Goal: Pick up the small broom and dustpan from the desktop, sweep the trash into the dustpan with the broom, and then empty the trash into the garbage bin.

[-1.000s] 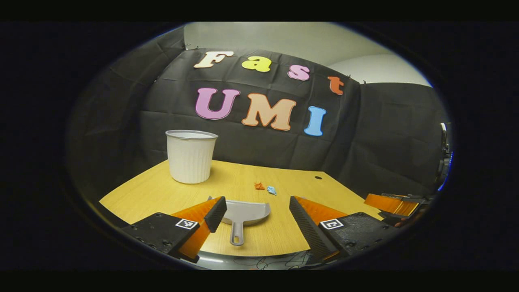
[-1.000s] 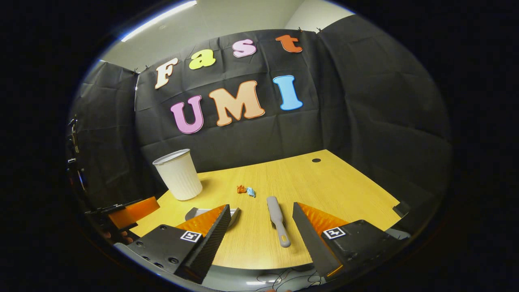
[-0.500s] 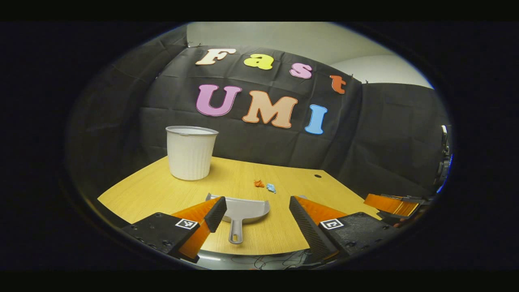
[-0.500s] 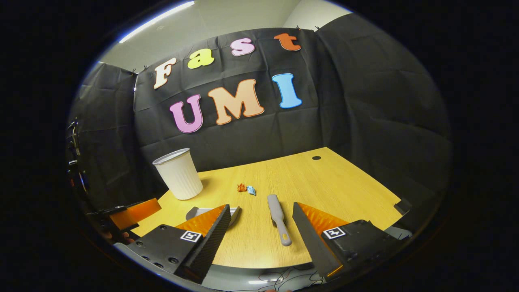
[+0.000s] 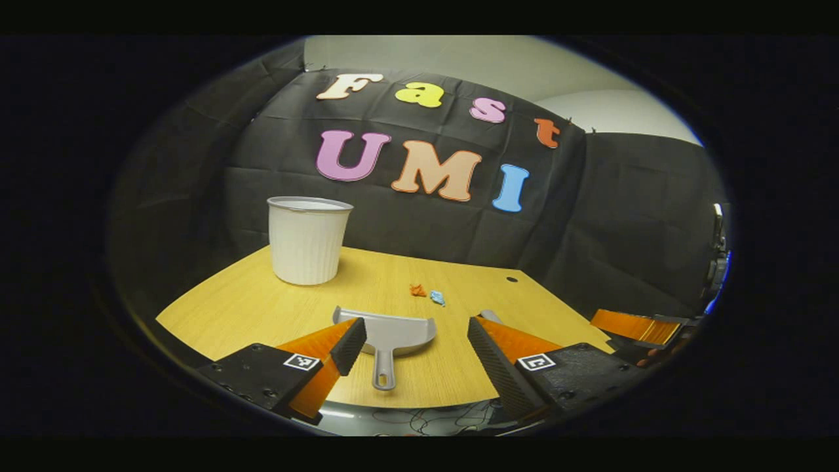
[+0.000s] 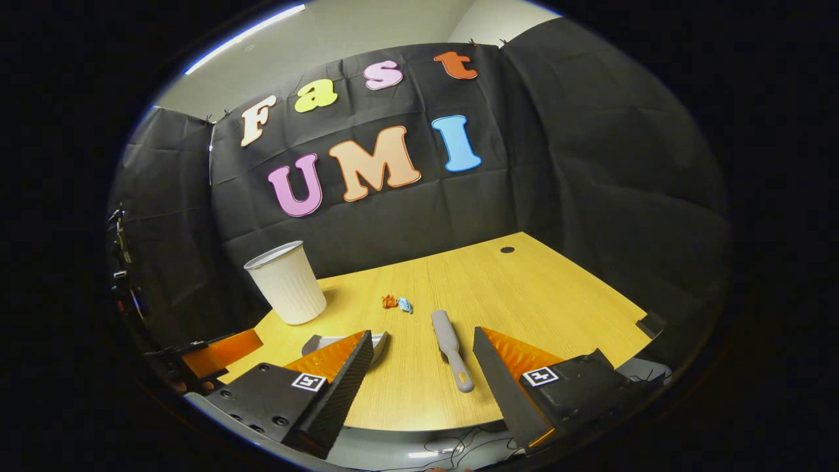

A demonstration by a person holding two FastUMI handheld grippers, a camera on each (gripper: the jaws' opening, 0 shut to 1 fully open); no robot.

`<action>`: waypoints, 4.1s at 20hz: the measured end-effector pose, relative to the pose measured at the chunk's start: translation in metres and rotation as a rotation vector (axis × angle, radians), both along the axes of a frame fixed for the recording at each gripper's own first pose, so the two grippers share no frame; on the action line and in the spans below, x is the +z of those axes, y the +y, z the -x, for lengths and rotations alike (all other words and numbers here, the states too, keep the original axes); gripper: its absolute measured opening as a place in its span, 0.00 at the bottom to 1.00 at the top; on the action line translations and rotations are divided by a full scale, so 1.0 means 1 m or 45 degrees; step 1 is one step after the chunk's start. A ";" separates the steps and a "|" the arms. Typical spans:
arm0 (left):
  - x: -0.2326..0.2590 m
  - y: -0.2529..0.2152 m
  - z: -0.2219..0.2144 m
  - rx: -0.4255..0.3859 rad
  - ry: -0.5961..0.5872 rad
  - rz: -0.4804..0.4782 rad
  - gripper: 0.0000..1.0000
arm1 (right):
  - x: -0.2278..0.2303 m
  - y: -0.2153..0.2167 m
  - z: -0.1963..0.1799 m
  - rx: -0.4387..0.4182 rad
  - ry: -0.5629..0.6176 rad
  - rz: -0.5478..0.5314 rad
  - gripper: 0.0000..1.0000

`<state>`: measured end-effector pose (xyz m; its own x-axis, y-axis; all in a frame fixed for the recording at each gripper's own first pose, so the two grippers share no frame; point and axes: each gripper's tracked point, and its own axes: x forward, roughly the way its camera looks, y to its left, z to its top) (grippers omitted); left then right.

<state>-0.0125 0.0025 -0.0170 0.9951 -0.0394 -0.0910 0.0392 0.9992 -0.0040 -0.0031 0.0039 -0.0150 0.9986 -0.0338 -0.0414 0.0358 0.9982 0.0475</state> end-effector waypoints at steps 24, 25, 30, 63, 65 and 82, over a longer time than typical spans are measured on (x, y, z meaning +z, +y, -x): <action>-0.125 0.042 -0.075 0.254 0.708 -0.167 0.95 | -0.112 -0.062 -0.163 0.119 0.636 0.243 0.93; -0.130 0.044 -0.081 0.265 0.737 -0.160 0.95 | -0.122 -0.065 -0.169 0.122 0.691 0.256 0.93; -0.157 0.054 -0.091 0.309 0.898 -0.191 0.95 | -0.155 -0.067 -0.180 0.136 0.905 0.223 0.93; -0.150 0.105 -0.114 -0.013 1.182 -0.622 0.27 | -0.115 -0.070 -0.240 0.251 0.987 0.243 0.20; -0.142 0.115 -0.131 -0.125 1.193 -0.723 0.27 | -0.094 -0.061 -0.274 0.218 0.933 0.271 0.21; -0.121 0.158 -0.193 -0.551 1.277 -1.012 0.27 | -0.117 -0.028 -0.428 0.077 1.100 0.719 0.20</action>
<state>0.1810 0.1608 -0.1383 0.4083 0.0726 -0.9099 0.6704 0.6527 0.3529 0.4254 -0.0243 -0.1316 0.6361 -0.2220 -0.7389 -0.2158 0.8683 -0.4467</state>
